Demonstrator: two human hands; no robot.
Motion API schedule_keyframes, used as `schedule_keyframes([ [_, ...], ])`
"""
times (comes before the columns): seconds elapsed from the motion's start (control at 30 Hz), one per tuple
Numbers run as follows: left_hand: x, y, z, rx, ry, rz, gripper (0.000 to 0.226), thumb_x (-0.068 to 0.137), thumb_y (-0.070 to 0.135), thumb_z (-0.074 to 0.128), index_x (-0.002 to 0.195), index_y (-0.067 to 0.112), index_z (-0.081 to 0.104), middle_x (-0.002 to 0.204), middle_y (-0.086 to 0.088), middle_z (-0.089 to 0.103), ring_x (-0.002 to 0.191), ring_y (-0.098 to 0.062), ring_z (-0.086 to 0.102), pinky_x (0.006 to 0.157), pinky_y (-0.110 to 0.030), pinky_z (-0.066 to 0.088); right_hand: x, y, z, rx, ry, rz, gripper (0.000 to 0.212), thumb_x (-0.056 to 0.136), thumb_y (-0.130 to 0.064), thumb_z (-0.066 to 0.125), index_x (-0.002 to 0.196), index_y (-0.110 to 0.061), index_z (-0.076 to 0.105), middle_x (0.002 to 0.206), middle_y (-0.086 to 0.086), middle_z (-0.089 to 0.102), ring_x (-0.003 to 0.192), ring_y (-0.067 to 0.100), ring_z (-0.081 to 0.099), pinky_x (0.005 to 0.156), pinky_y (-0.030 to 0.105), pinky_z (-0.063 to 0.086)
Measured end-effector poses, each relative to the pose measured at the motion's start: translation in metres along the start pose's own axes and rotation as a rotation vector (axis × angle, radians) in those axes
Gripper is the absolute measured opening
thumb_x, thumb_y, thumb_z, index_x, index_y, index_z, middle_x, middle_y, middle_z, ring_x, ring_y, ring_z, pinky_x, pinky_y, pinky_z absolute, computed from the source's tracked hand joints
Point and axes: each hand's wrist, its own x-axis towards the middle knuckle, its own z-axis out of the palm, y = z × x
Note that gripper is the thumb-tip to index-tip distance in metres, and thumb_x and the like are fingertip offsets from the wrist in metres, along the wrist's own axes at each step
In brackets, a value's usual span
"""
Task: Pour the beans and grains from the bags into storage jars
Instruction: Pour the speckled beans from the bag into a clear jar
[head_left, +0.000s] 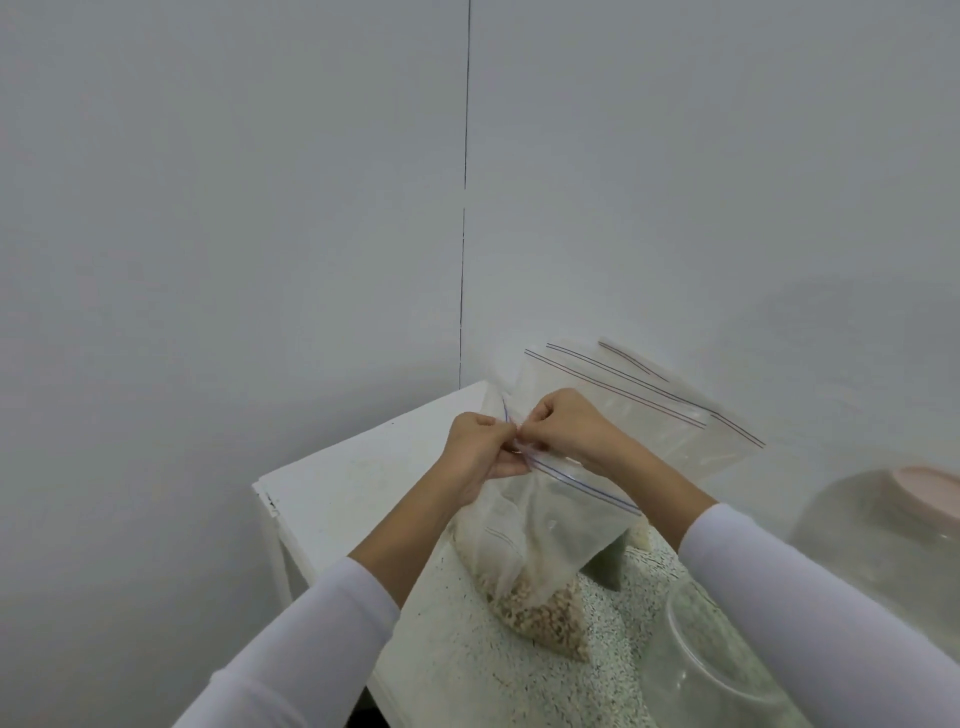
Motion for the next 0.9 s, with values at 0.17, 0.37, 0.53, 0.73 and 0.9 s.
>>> schedule_keyframes([
  [0.17,0.004,0.031,0.001,0.119,0.162,0.174,0.020,0.083,-0.007,0.055,0.064,0.002,0.056,0.061,-0.013,0.059,0.044,-0.013,0.057,0.044,-0.020,0.048,-0.003,-0.033,-0.008,0.297,0.088,-0.015,0.017,0.070,0.016,0.057,0.064,0.000,0.058,0.060,0.013,0.054,0.047,0.020,0.051,0.048,0.024,0.047],
  [0.37,0.005,0.050,-0.007,0.171,0.102,0.272,0.017,0.084,-0.008,0.051,0.071,0.001,0.058,0.066,-0.011,0.056,0.056,-0.018,0.055,0.054,-0.026,0.051,-0.002,-0.051,-0.013,0.290,0.145,-0.045,0.024,0.072,0.014,0.058,0.060,-0.006,0.051,0.056,0.009,0.050,0.045,0.017,0.047,0.042,0.020,0.041],
  [0.53,0.004,0.022,-0.026,0.301,0.002,0.129,0.015,0.084,-0.008,0.062,0.071,0.000,0.058,0.060,-0.011,0.056,0.048,-0.016,0.055,0.049,-0.022,0.054,-0.001,-0.022,0.004,0.064,0.086,0.045,0.015,0.073,0.010,0.062,0.066,-0.002,0.060,0.057,0.013,0.056,0.046,0.021,0.053,0.050,0.028,0.050],
  [0.73,0.012,0.017,-0.058,0.720,0.077,0.241,0.006,0.081,0.002,0.061,0.075,0.004,0.061,0.065,-0.007,0.063,0.049,-0.020,0.061,0.052,-0.027,0.054,0.010,-0.016,-0.006,-0.298,0.120,0.063,0.007,0.074,0.001,0.068,0.079,0.004,0.071,0.069,0.012,0.072,0.061,0.023,0.071,0.072,0.039,0.060],
  [0.9,0.015,0.015,-0.092,0.994,0.161,0.283,0.020,0.081,0.022,0.069,0.064,0.019,0.058,0.059,0.008,0.062,0.063,-0.018,0.064,0.063,-0.027,0.047,0.011,-0.010,-0.018,-0.522,0.186,0.056,0.003,0.081,-0.010,0.068,0.082,-0.008,0.070,0.069,0.003,0.072,0.063,0.014,0.070,0.063,0.023,0.050],
])
